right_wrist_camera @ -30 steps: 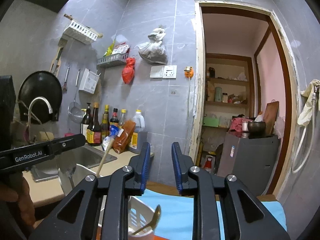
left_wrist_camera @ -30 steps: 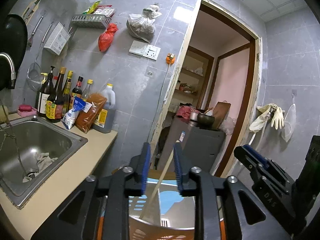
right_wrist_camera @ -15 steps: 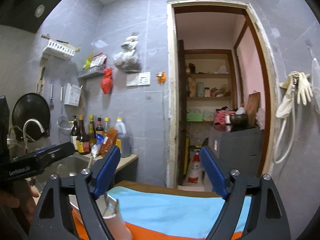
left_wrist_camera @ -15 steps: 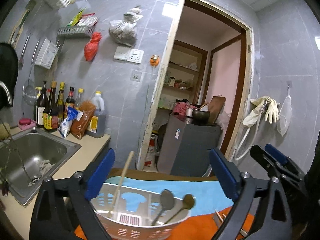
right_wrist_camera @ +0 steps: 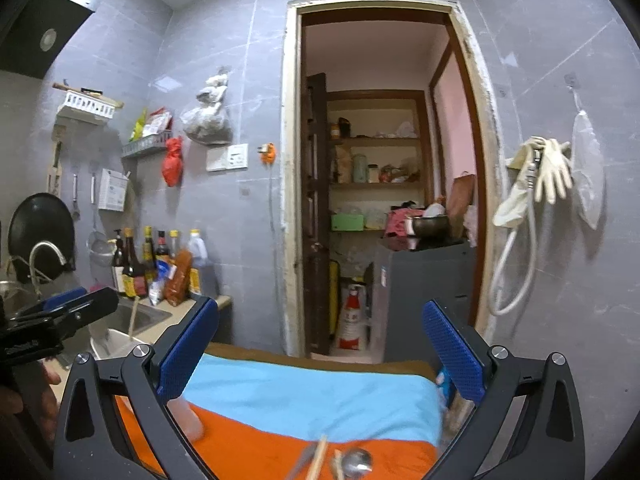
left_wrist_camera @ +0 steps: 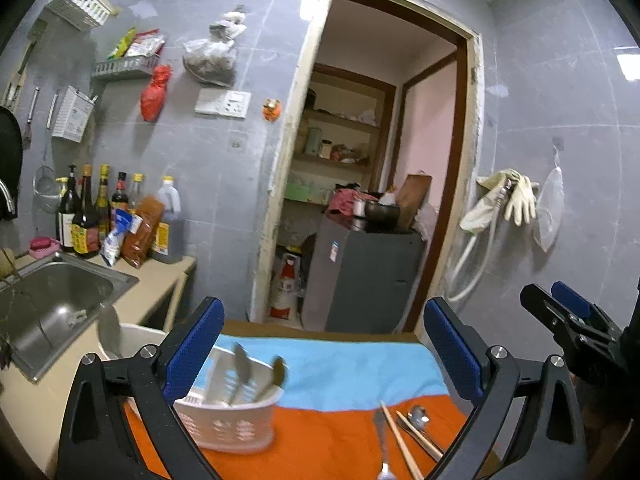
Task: Organize utensils
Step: 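Move the left tool down to the silver fork while the right tool approaches the large spoon, then close the left tool on the silver fork while the right tool grasps the large silver spoon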
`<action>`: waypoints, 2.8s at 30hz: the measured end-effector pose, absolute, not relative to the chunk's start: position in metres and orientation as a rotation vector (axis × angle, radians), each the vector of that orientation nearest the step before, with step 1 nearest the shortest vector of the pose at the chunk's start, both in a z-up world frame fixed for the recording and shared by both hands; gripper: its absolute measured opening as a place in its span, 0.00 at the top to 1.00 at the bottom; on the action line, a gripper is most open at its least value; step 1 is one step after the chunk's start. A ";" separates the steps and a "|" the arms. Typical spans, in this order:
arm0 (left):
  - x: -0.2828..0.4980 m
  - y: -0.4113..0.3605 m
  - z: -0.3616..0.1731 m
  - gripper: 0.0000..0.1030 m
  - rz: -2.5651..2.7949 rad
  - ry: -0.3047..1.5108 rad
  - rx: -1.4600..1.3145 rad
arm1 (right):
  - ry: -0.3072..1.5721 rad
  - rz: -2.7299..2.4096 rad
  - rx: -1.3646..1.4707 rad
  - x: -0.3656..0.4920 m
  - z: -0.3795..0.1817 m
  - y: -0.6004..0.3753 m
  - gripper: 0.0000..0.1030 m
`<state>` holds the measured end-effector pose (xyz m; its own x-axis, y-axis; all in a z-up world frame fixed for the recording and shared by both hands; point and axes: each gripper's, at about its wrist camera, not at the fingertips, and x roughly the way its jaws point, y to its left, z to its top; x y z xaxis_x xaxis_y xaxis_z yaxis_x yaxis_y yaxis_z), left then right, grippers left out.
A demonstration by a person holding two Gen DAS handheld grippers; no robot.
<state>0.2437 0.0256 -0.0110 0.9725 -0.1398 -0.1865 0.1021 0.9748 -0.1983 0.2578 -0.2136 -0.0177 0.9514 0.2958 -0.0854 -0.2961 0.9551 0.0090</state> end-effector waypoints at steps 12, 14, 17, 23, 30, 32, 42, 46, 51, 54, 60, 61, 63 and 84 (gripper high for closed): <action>0.262 -0.028 -0.065 0.05 -0.199 0.366 -0.164 | 0.202 0.216 -0.016 0.264 -0.057 -0.260 0.00; 0.268 -0.034 -0.076 0.05 -0.199 0.399 -0.155 | 0.232 0.211 -0.011 0.269 -0.067 -0.265 0.00; 0.273 -0.041 -0.092 0.05 -0.197 0.429 -0.138 | 0.271 0.209 -0.007 0.276 -0.086 -0.270 0.00; 0.289 -0.053 -0.121 0.05 -0.196 0.514 -0.110 | 0.348 0.223 0.013 0.293 -0.115 -0.277 0.00; 0.311 -0.064 -0.153 0.05 -0.214 0.665 -0.068 | 0.469 0.267 0.038 0.321 -0.138 -0.279 0.00; 0.316 -0.066 -0.160 0.05 -0.220 0.705 -0.064 | 0.506 0.284 0.039 0.328 -0.144 -0.278 0.00; 0.339 -0.072 -0.190 0.32 -0.272 0.878 -0.046 | 0.638 0.363 0.004 0.355 -0.165 -0.265 0.04; 0.346 -0.076 -0.193 0.48 -0.283 0.899 -0.010 | 0.674 0.386 -0.004 0.362 -0.170 -0.260 0.10; 0.357 -0.089 -0.199 0.74 -0.335 0.934 0.054 | 0.737 0.405 -0.019 0.373 -0.178 -0.253 0.18; 0.363 -0.094 -0.200 0.78 -0.359 0.944 0.080 | 0.769 0.412 -0.025 0.380 -0.181 -0.251 0.22; 0.380 -0.096 -0.199 0.78 -0.384 0.969 0.086 | 0.848 0.424 -0.034 0.395 -0.191 -0.241 0.33; 0.382 -0.097 -0.198 0.81 -0.384 0.970 0.087 | 0.856 0.426 -0.034 0.397 -0.193 -0.240 0.35; 0.384 -0.096 -0.198 0.86 -0.375 0.966 0.089 | 0.882 0.427 -0.036 0.400 -0.196 -0.239 0.36; 0.391 -0.090 -0.192 0.94 -0.365 1.001 0.068 | 0.904 0.394 -0.065 0.404 -0.199 -0.237 0.60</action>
